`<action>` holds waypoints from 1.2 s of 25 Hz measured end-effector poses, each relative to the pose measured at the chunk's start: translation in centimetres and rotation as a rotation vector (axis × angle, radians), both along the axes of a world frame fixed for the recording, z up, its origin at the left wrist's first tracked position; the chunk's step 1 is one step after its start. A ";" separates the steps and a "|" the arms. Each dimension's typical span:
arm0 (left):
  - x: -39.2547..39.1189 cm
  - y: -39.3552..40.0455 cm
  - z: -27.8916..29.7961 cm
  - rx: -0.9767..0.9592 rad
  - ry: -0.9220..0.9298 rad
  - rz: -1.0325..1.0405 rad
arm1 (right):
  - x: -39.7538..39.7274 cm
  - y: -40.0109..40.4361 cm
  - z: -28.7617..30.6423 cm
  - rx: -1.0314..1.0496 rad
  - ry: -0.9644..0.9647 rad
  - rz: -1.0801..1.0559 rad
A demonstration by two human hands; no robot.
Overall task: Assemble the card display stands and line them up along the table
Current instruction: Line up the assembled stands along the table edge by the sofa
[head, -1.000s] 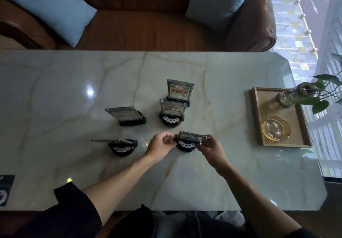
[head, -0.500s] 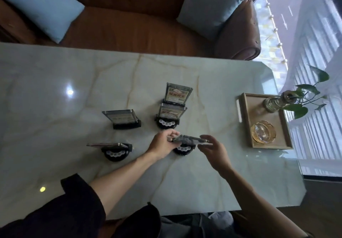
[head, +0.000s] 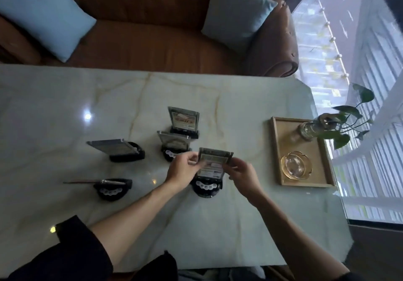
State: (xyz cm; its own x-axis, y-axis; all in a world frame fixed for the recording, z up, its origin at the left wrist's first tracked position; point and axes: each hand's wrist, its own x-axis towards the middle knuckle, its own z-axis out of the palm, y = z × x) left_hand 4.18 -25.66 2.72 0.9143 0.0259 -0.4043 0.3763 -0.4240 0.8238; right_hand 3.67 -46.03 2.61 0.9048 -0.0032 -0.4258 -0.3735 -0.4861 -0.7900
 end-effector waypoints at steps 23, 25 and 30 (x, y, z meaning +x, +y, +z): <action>34.1 -21.9 10.6 -0.250 -0.409 0.108 | 36.2 -21.7 17.2 -0.434 -0.225 0.283; 36.0 -23.5 9.8 -0.227 -0.417 0.097 | 38.2 -23.0 17.8 -0.513 -0.219 0.315; 39.2 -27.2 6.3 -0.204 -0.345 0.069 | 40.3 -26.5 15.9 -0.660 -0.158 0.346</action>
